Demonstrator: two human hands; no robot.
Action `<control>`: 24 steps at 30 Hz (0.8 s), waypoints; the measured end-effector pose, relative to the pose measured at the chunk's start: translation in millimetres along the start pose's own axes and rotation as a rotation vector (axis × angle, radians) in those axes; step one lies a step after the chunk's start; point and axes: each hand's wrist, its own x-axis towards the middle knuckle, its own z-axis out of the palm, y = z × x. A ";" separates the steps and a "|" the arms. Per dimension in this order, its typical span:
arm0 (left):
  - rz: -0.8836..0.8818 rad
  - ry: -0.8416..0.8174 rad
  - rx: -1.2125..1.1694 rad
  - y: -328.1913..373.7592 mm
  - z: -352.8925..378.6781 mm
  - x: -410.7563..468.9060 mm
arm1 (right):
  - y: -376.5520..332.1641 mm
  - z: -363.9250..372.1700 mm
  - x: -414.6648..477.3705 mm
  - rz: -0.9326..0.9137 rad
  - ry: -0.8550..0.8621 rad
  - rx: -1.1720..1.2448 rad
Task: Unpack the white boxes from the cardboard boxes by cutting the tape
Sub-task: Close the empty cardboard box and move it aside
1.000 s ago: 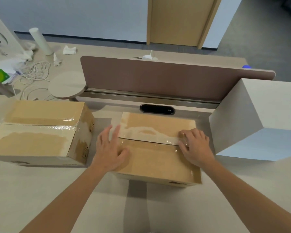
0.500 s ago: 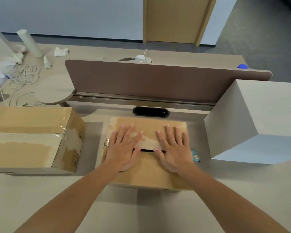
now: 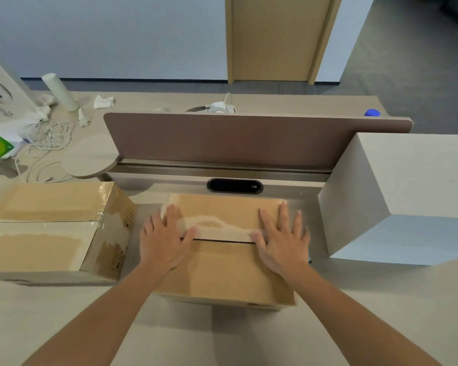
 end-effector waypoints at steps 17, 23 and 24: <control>-0.434 -0.579 -1.126 -51.8 -1.1 -23.7 | -8.0 5.9 -55.6 0.537 -0.097 1.166; -0.217 -0.601 -1.139 -63.1 -8.3 -48.0 | -26.0 19.2 -113.3 0.624 -0.069 1.238; -0.190 -0.586 -1.146 -61.3 -11.9 -51.2 | -26.5 19.5 -123.6 0.631 -0.022 1.225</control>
